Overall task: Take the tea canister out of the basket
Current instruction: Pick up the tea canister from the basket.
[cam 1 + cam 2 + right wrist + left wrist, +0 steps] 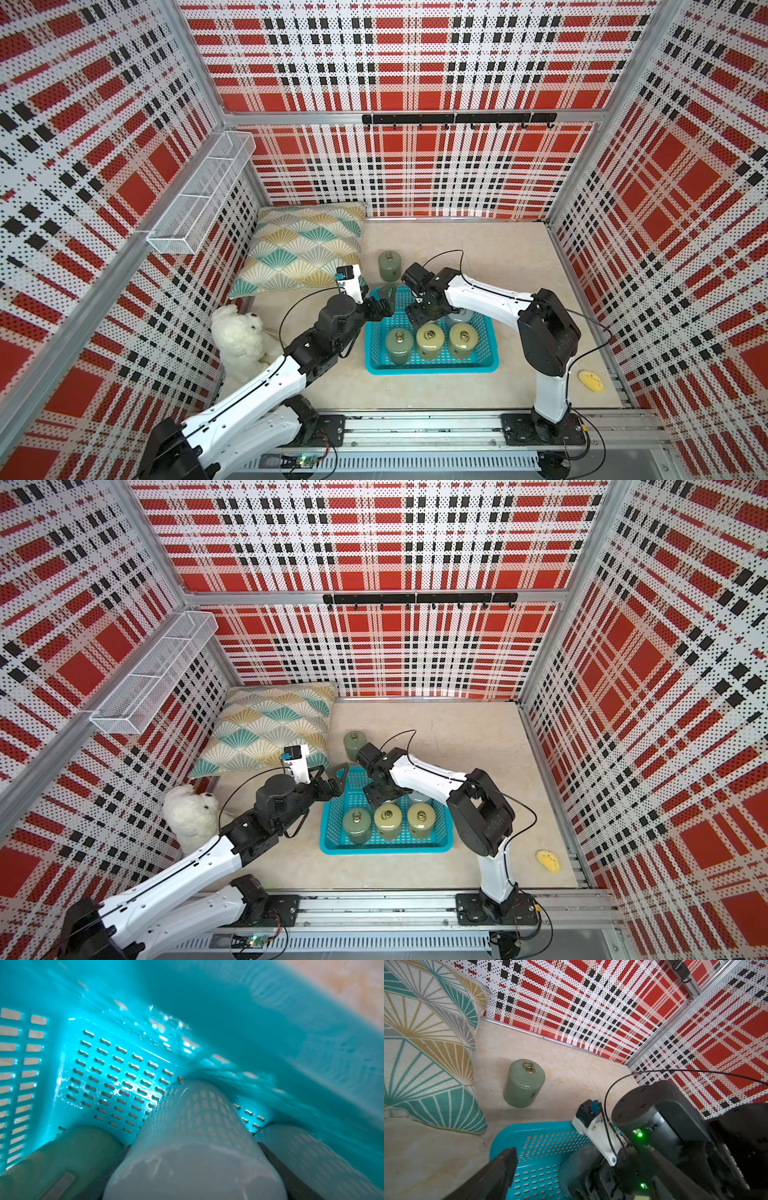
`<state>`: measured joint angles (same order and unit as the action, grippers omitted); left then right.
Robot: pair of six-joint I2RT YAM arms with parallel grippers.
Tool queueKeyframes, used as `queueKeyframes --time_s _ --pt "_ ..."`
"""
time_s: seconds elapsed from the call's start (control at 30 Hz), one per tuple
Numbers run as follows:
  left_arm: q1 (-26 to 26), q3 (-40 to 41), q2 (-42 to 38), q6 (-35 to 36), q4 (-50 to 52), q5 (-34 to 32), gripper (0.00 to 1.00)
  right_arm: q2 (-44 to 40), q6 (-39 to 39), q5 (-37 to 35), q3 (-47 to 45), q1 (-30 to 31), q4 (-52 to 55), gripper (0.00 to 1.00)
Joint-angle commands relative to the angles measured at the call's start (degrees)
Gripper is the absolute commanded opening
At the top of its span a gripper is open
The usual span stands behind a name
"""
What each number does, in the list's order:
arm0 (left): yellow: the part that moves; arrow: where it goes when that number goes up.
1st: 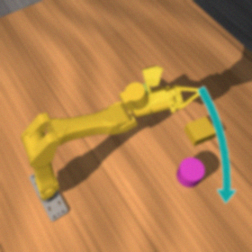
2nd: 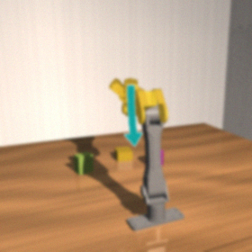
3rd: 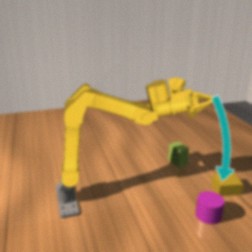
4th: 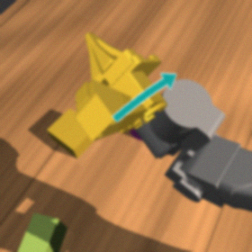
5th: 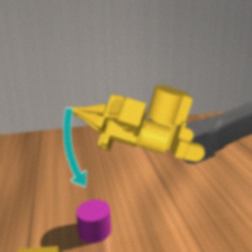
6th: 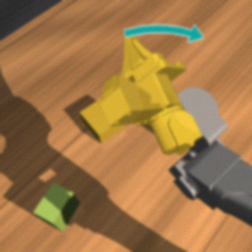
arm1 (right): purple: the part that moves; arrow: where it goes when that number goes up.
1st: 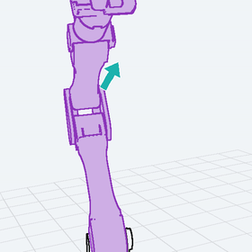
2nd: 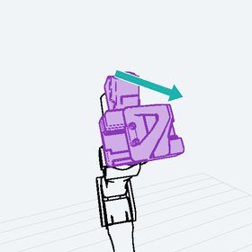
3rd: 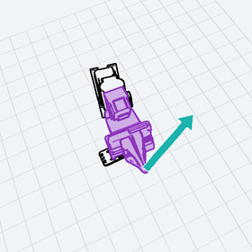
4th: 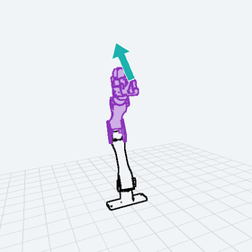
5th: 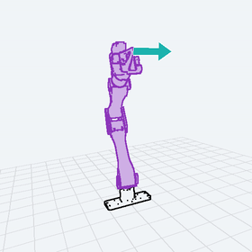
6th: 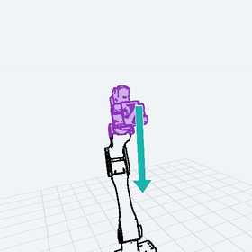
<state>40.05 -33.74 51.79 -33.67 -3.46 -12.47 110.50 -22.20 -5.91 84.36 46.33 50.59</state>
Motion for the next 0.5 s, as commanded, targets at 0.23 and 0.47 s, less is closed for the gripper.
queueKeyframes --time_s 0.23,0.47 --pt "0.29 0.16 -0.4 -0.08 -0.51 -0.22 0.99 -10.05 -1.17 -2.12 5.08 -0.18 6.71 0.71" --pt "0.29 -0.01 -0.49 -0.1 -0.84 0.02 0.99 -12.5 -0.44 -4.68 12.67 -0.18 11.31 0.72"
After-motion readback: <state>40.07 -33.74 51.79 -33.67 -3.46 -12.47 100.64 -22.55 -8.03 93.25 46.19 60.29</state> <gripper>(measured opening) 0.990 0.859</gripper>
